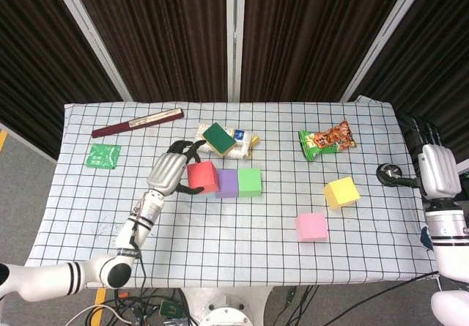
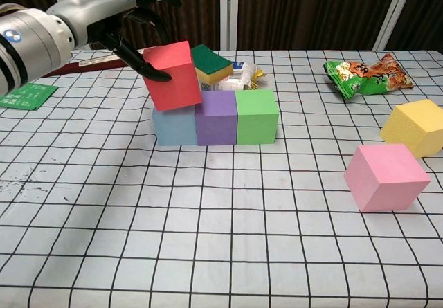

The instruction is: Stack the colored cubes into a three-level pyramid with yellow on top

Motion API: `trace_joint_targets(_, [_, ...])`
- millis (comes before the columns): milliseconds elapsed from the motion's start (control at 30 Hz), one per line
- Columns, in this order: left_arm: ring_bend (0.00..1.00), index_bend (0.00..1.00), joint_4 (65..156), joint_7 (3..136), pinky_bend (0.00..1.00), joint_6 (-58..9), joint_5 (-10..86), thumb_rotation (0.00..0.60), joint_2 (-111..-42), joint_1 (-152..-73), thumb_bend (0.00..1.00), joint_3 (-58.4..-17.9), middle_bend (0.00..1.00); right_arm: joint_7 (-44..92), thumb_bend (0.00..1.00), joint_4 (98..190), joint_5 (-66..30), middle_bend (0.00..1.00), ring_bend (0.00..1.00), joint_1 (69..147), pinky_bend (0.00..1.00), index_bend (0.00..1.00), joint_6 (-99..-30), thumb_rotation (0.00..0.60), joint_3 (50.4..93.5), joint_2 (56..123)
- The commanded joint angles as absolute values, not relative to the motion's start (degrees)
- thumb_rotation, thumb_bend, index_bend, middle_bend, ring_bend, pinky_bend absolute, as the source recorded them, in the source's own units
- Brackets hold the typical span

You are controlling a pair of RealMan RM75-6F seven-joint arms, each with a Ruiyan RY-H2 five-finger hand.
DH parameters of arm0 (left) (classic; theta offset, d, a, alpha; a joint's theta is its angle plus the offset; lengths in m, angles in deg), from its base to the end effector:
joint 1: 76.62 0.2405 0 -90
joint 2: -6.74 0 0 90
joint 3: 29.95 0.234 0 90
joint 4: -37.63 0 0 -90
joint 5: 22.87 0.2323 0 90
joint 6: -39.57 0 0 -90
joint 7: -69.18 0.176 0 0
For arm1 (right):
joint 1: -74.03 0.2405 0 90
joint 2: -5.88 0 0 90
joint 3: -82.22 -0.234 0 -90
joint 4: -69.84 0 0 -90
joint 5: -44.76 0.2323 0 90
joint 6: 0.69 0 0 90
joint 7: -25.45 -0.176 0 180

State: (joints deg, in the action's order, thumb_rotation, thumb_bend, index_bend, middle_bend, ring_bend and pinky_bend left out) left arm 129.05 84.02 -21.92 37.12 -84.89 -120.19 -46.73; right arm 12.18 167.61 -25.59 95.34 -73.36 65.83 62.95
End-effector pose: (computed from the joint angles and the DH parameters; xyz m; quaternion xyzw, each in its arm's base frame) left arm -0.0626 0.3633 -0.0339 -0.6552 -0.4478 -0.4802 0.3736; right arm -0.2299 -0.3404 0.1814 0.5211 -0.4276 0.5209 0.5238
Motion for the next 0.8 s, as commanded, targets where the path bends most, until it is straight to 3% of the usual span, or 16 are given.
trace_joint_targets(33, [0.13,0.1,127.3,85.3,0.09,-22.2,37.1,0.6,-86.4,-120.9,0.17,-46.2,0.5,11.7,0.0,167.3,-25.7,0.16,0.0,95.2,0.0,0.0,-73.2,0.6,65.8,63.1])
trace_joint_targets(233, [0.13,0.1,125.3,85.7,0.08,-23.0,38.3,0.6,-87.8,-121.1,0.17,-45.5,0.48,10.7,0.0,166.5,-25.7,0.16,0.0,95.0,0.0,0.0,-72.8,0.6,65.7,63.1])
trace_joint_targets(467, [0.11,0.08,124.5,84.7,0.07,-23.1,40.2,0.6,-87.5,-120.9,0.16,-45.0,0.33,10.1,0.0,165.9,-26.0,0.16,0.0,94.8,0.0,0.0,-72.4,0.6,65.8,63.3])
trace_joint_targets(800, [0.09,0.08,124.7,84.1,0.05,-22.7,40.5,0.6,-87.0,-120.6,0.15,-44.7,0.3,9.8,0.0,166.1,-26.4,0.16,0.0,94.8,0.0,0.0,-72.3,0.6,65.5,63.3])
